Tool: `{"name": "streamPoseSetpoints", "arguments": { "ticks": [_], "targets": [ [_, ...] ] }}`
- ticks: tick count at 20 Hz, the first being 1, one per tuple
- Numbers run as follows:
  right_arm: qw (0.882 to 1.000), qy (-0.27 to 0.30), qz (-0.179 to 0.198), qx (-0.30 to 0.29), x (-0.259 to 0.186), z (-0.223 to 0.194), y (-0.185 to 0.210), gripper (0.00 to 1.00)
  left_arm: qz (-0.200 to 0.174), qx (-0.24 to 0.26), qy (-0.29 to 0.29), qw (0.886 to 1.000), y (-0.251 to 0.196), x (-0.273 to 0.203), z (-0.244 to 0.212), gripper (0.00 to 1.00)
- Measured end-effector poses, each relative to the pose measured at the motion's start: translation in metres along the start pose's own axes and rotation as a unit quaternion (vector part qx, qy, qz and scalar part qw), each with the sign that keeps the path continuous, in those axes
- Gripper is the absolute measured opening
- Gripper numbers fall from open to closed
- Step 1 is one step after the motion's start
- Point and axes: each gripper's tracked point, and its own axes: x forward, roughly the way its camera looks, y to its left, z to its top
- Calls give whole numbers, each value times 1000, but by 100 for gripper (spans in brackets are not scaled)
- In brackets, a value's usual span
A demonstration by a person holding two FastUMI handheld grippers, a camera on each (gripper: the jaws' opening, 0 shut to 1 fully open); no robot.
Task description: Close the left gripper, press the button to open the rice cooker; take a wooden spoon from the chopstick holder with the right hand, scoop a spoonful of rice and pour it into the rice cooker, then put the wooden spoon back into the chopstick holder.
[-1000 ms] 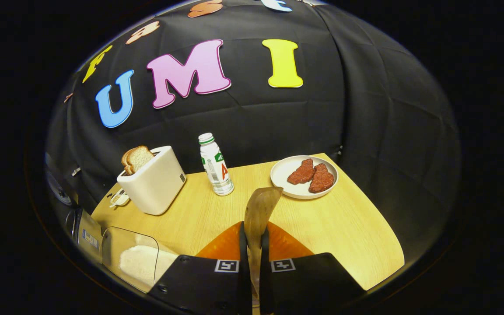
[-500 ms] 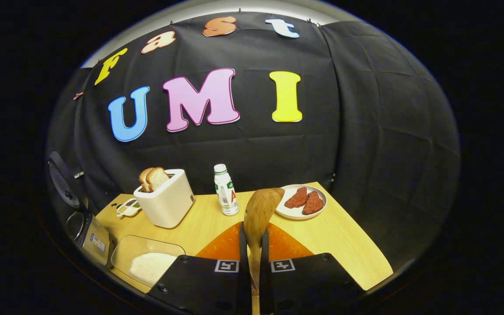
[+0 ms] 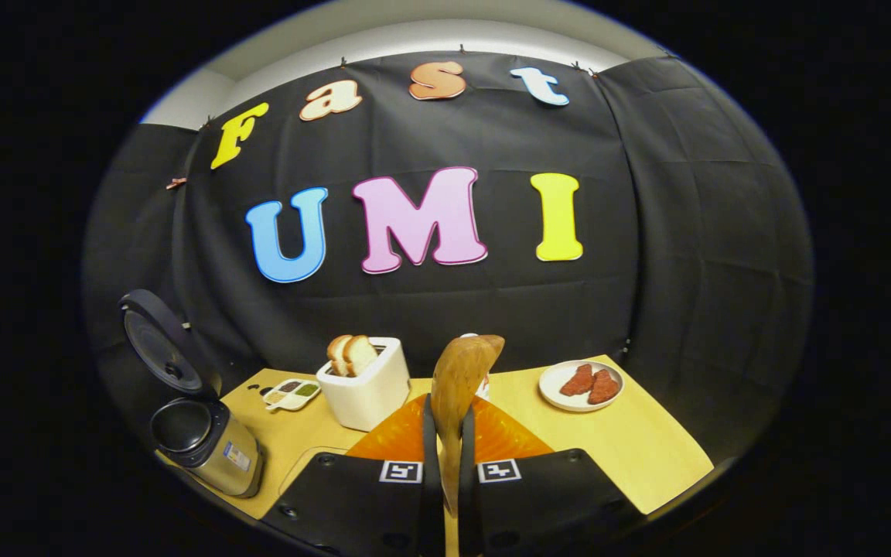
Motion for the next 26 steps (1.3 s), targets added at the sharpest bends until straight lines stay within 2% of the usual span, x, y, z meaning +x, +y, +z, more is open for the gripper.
{"name": "streamPoseSetpoints", "arguments": {
  "ticks": [3,6,11,16,20,26],
  "targets": [
    [1000,8,17,-2,7,-14,36,11,1,5,-1,1000,17,-1,-1,99],
    [999,39,22,-8,16,-52,60,11,-4,-1,1,1000,29,3,-1,99],
    [997,80,15,-11,29,-106,89,11,-9,-12,5,1000,50,21,-7,93],
    [994,111,6,1,36,-145,115,11,-21,-7,18,1000,61,39,-14,95],
    [994,108,6,19,37,-146,134,12,-26,-13,24,999,65,47,-20,95],
    [985,126,8,116,21,-143,144,11,-25,-17,25,999,68,50,-22,95]
  ]
}}
